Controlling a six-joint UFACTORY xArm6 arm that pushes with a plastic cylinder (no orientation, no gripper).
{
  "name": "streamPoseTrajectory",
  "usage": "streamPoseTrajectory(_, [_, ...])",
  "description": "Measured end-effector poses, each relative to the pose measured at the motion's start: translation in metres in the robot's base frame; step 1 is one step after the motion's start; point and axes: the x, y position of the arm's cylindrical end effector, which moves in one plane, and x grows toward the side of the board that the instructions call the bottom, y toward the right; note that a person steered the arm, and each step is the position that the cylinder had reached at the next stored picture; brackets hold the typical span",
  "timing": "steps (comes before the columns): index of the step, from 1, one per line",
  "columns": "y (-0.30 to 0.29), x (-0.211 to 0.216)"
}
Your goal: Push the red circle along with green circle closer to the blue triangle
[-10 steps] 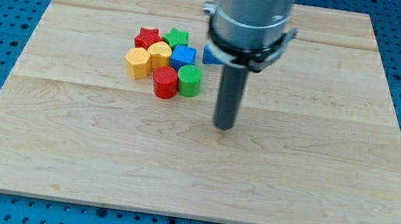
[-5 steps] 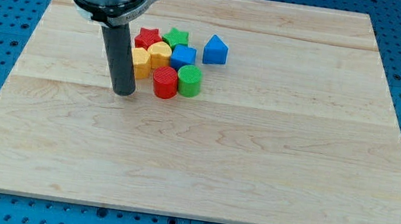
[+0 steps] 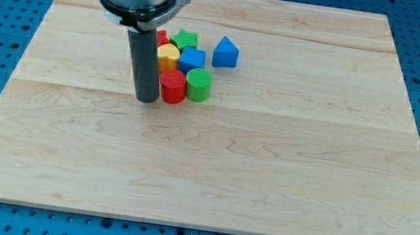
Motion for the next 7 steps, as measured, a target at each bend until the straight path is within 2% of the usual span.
streamPoseTrajectory(1, [-0.022,-0.001])
streamPoseTrajectory(3, [-0.020,-0.013])
streamPoseTrajectory(7, [0.039,-0.013])
